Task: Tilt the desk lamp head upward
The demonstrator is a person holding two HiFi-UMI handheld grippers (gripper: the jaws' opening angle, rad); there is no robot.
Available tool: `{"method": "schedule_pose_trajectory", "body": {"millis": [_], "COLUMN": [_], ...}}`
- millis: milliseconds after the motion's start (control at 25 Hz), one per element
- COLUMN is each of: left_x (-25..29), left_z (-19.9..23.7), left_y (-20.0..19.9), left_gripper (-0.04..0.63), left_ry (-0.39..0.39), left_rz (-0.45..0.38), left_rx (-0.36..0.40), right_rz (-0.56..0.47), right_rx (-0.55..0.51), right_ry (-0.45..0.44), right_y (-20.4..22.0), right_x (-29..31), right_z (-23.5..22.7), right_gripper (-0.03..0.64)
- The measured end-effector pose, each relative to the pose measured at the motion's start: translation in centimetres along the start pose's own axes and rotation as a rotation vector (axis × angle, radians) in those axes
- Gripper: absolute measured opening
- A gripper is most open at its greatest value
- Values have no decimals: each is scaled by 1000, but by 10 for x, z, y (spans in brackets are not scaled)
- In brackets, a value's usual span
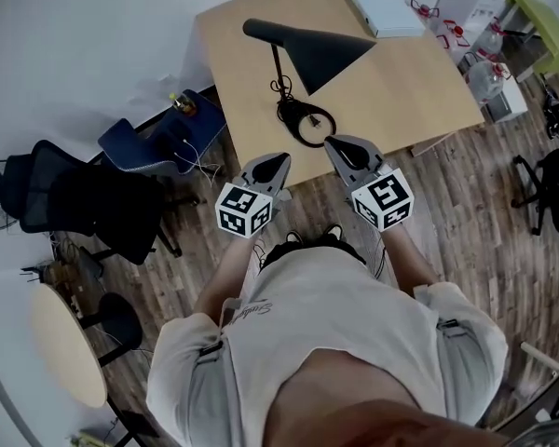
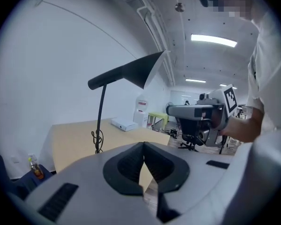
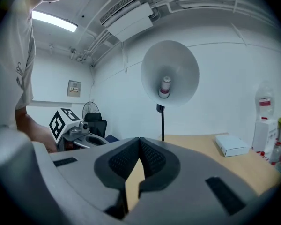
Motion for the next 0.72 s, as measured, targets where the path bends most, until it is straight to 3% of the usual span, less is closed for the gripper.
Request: {"method": "schedule_pose_trajectory", "body": {"millis": [120,440,720], "left_x": [-17,-52,-70], "left_z": [-5,-15,-22], "left_y": [-9,-26,-13], "left_gripper": [15,15,15], "left_ry": [1,1,27], "left_rz": [-41,-130,-156], "left_rx": [17,131,107], "right_rz": [-10,-46,-34], "right_rx": [-6,-35,-31], "right_ry": [-15,80,118], "right_y": [-1,4,10], "right_x": [-1,-11,-21], "right_z": [15,50,69], "right_gripper": [-5,-5,-5]}}
Point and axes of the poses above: the fingertips, and each gripper's own axes: x forward along the fingers, z to its left, y out of its underside, the point moved 7 cm from there along -x, backward along the fingers, and after that the axes turned 11 degrees about y, right-handed, at the moved point
